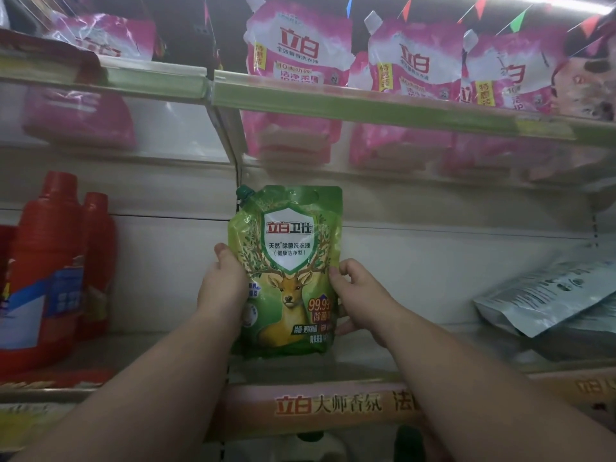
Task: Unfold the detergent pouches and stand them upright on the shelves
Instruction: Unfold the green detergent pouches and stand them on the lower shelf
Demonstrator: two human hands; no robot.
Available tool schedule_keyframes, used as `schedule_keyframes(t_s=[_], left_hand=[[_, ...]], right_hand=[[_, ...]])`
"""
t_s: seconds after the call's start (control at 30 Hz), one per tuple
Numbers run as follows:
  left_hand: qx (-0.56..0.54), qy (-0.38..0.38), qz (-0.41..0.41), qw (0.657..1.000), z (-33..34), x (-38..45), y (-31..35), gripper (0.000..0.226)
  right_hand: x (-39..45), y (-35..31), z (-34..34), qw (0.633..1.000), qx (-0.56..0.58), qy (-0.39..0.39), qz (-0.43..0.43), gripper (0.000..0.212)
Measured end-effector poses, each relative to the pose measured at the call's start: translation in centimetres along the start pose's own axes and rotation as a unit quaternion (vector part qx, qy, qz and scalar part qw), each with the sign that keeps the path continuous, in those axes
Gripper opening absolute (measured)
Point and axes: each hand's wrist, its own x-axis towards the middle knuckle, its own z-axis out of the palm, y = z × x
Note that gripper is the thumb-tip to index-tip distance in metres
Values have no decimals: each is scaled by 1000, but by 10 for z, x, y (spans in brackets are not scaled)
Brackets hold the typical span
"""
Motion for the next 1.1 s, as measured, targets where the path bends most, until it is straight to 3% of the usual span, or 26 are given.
schedule_keyframes(t_s=[0.07,0.13,0.47,1.1], left_hand=[[-17,-32,-73,997,1,-1,1,98],[-14,-39,-88,995,2,-2,2,103],[-2,-2,-75,997,7,0,7,90],[-14,8,-95,995,11,18,2,96]], right_hand=[[0,0,2,1000,-11,-13,21,35],[-1,0,3,999,-8,-23,25,37],[-3,-4,6,1000,15,6,-8,20],[-6,-10,8,999,-30,42,-3,28]])
